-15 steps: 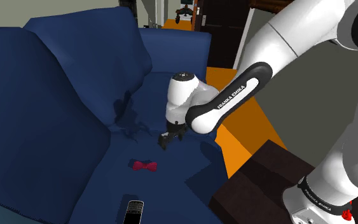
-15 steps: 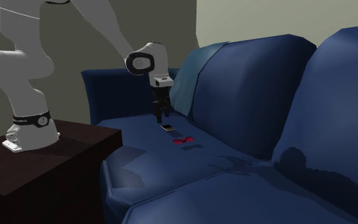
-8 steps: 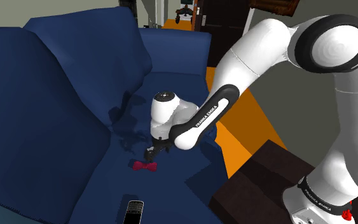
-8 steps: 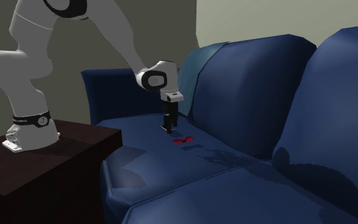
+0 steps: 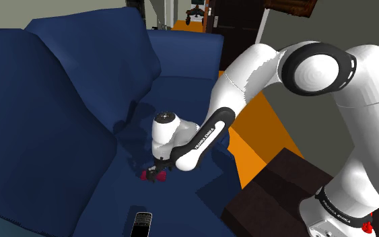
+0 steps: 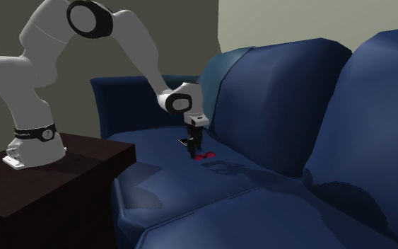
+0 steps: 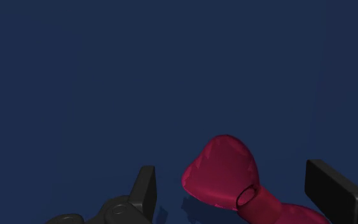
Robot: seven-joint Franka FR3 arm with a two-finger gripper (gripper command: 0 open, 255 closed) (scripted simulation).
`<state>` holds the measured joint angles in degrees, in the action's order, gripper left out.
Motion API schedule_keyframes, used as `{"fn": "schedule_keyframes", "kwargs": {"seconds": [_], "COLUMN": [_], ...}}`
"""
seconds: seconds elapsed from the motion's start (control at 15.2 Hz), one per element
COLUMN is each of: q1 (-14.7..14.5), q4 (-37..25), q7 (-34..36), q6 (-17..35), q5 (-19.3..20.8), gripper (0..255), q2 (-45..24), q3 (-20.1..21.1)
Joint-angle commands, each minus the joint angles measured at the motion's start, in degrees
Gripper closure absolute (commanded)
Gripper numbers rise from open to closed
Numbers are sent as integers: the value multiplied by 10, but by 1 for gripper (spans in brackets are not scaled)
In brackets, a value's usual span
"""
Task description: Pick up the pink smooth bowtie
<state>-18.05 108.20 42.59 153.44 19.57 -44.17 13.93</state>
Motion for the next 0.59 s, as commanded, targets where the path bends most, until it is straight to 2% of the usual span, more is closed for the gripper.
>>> {"fn": "schedule_keyframes", "kwargs": {"seconds": [0.0, 0.2, 0.26, 0.53], "q1": [-3, -6, -6, -6], "q4": [-8, -13, -13, -13], "q7": [1, 3, 3, 3], "q6": [7, 13, 13, 12], "q5": [3, 5, 5, 5], "gripper": [0, 0, 255, 255], "q2": [-14, -25, -25, -25], "q3": [-4, -8, -8, -8]}}
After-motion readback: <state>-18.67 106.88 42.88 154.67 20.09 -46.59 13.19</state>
